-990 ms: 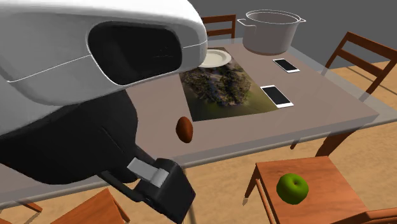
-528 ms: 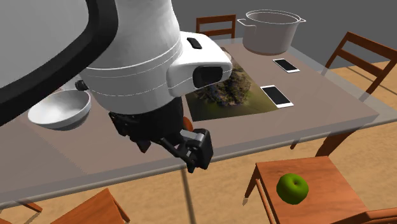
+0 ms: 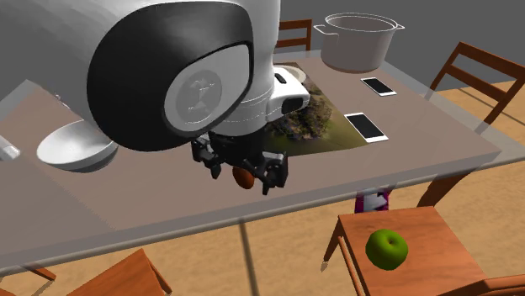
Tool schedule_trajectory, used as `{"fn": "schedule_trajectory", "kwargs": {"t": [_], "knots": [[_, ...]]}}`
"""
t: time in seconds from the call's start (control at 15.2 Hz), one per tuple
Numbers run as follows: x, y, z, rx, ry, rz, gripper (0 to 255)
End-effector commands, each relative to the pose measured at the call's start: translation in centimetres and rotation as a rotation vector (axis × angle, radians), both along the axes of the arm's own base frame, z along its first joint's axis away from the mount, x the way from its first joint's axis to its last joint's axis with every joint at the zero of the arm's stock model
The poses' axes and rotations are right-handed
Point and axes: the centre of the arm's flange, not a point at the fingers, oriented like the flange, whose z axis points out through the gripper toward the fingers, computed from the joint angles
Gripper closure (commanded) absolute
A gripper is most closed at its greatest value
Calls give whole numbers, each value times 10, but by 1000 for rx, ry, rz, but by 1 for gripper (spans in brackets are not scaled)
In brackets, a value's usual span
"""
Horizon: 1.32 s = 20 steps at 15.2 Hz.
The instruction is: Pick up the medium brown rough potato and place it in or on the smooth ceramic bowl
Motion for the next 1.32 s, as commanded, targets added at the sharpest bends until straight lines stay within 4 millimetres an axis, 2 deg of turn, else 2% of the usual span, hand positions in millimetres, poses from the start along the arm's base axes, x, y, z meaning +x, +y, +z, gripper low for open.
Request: {"fn": "schedule_trajectory", "kwargs": {"t": [0.0,0.73,1.25], "knots": [[20,12,-17,13,4,24,0],[116,83,-91,83,27,148,0],[117,91,-130,83,27,148,0]]}}
